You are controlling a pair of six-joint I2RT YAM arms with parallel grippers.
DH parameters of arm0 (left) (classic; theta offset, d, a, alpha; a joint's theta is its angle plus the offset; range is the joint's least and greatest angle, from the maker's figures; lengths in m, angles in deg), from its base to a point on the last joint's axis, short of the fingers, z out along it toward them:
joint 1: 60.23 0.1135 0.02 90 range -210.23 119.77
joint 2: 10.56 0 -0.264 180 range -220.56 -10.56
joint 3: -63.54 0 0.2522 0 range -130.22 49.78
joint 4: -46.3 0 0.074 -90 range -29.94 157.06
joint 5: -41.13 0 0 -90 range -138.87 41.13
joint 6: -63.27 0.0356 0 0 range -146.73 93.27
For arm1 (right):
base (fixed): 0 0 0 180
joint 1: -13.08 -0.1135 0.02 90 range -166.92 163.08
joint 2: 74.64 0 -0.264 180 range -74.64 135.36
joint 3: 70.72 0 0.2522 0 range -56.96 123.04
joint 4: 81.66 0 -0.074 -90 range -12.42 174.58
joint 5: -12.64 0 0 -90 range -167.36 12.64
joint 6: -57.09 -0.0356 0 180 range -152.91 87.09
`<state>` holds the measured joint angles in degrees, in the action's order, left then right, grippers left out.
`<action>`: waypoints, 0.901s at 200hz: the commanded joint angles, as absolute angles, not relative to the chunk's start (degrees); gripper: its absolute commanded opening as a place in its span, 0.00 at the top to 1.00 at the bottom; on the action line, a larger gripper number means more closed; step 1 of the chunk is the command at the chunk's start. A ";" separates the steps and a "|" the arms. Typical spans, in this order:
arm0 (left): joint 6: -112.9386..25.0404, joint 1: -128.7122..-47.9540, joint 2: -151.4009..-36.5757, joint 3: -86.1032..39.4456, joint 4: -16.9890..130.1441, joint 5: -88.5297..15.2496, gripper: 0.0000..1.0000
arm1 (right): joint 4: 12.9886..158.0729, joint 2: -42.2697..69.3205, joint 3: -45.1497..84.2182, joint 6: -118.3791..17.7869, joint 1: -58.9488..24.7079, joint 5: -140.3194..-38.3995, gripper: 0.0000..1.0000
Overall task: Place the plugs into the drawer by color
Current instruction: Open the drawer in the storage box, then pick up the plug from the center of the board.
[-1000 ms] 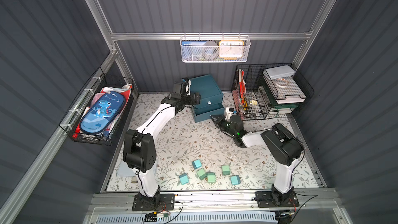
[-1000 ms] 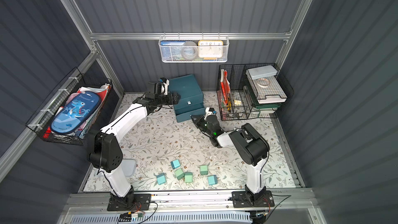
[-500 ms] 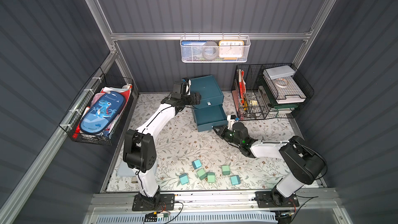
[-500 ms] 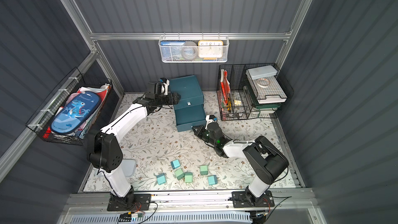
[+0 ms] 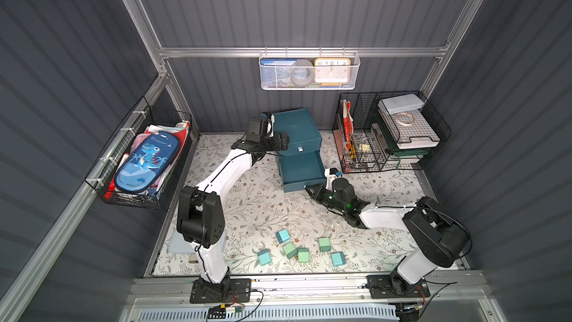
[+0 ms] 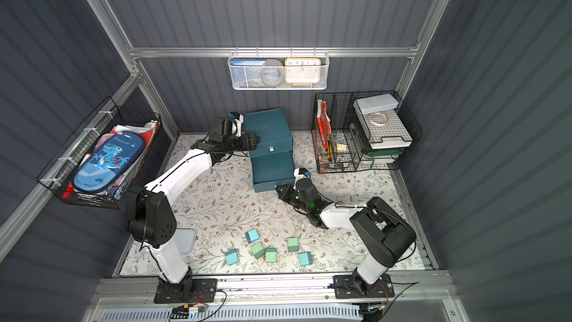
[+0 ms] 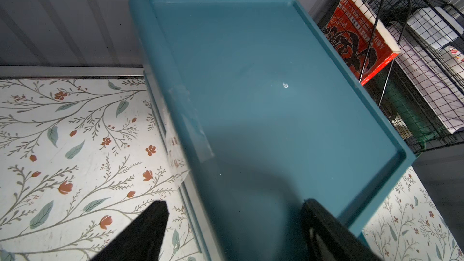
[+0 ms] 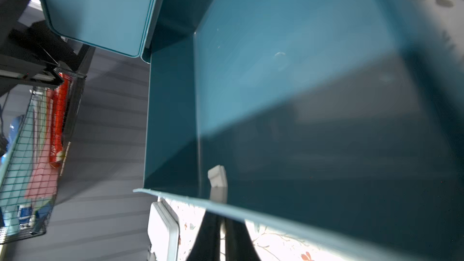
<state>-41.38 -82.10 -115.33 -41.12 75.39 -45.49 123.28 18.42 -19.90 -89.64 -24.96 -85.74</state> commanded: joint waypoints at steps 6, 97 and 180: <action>-41.06 -82.56 -116.63 -39.52 78.78 -45.88 0.12 | 115.04 14.52 -18.43 -85.55 -26.41 -86.74 0.69; -40.64 -82.56 -116.68 -40.63 79.48 -45.66 0.11 | 73.60 13.71 -6.97 -53.50 -51.52 -68.26 0.55; -40.10 -82.56 -116.08 -39.96 80.01 -45.88 0.11 | 72.60 24.90 1.35 -48.47 -56.86 -64.89 0.36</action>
